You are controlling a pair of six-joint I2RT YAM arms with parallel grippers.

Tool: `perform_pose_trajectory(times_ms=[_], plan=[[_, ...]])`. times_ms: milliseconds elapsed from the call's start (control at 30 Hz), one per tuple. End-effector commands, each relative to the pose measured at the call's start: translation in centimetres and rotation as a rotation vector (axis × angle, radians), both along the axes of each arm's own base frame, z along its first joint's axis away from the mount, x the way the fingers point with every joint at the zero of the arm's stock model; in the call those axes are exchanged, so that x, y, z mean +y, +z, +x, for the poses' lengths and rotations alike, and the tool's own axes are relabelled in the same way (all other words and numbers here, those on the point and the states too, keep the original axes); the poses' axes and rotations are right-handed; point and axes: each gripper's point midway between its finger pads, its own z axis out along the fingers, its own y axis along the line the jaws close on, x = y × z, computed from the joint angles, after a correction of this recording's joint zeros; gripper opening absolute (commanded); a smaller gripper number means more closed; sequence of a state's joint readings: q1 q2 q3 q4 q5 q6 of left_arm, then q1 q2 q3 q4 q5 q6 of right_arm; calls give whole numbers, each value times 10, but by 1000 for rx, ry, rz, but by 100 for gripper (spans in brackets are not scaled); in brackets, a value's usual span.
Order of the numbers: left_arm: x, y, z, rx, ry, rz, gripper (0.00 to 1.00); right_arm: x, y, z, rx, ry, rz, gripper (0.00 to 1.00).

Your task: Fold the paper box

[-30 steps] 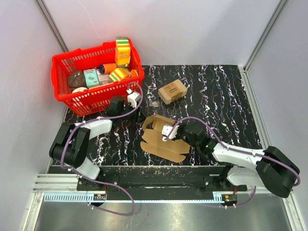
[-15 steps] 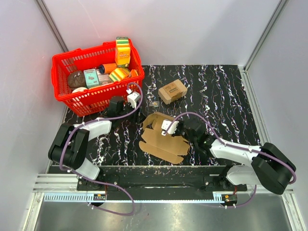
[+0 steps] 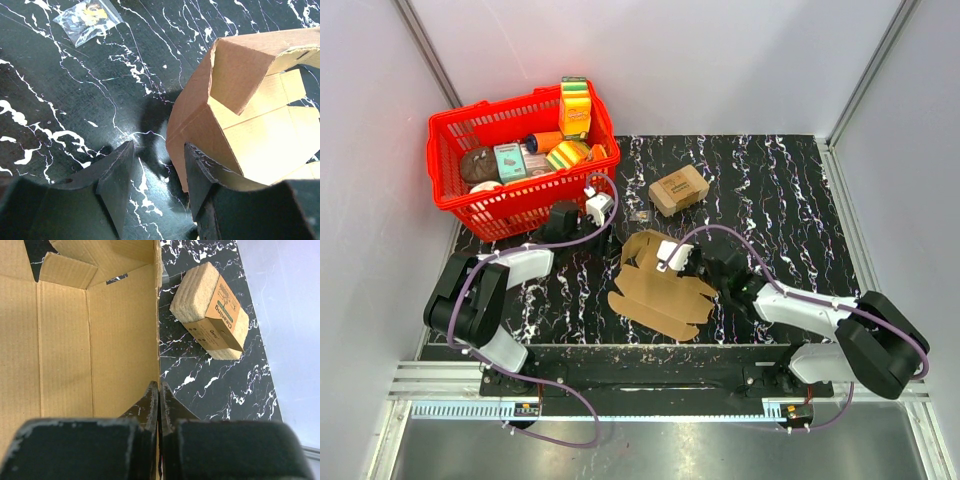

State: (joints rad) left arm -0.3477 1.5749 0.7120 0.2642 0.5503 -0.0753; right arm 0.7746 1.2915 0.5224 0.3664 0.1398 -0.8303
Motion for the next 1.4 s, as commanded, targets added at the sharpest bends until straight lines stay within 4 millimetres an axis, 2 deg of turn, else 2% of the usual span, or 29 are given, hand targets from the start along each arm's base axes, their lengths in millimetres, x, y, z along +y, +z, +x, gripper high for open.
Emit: perform_pose_trajectory(times_ms=[0,200,333,667,967,1267,1367], plan=[[-13,23,12,-82,-41,-53,50,15,33,11,-26,13,112,4],[-14,26,14,-87,-37,-69,50,14,44,14,-17,12,140,4],[-15,26,14,-83,-36,-72,50,16,44,11,5,30,142,4],[0,26,27,-90,60,-72,52,18,57,4,18,55,159,4],[2,24,32,-86,89,-80,53,19,65,-6,34,96,166,4],[23,22,41,-85,207,-21,56,20,69,-11,51,105,200,3],[32,24,42,-96,253,-7,57,17,63,-8,57,84,189,2]])
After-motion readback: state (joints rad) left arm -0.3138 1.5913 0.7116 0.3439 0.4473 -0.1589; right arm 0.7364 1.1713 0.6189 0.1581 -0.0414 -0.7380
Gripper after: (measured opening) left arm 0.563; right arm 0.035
